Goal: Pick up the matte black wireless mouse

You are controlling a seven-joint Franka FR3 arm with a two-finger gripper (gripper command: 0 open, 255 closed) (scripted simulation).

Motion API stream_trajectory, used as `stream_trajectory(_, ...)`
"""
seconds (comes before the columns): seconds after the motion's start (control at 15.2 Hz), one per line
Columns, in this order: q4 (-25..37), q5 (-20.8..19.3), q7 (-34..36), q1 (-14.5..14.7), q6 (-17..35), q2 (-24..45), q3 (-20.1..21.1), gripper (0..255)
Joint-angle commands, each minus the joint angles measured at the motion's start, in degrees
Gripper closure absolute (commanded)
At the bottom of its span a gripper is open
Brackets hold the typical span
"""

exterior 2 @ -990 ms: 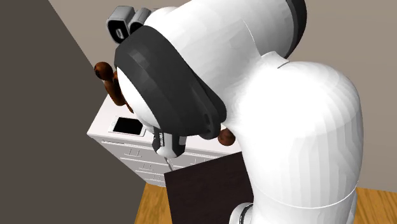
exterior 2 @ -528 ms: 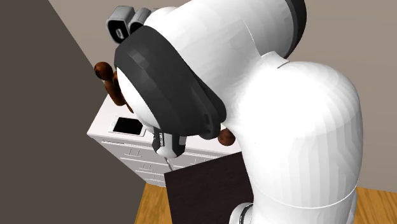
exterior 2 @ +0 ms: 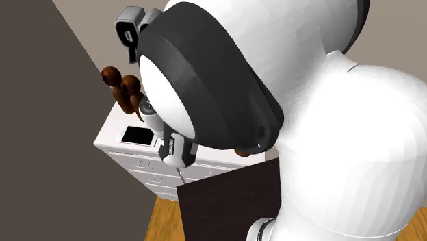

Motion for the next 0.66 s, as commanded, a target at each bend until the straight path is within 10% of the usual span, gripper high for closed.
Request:
stream_trajectory(0.0,-0.62,1.30,-1.35,-1.28,-1.36,-1.84,1.54,255)
stream_trajectory(0.59,-2.58,7.07,-6.73,-5.21,-5.96,-8.26,6.56,255)
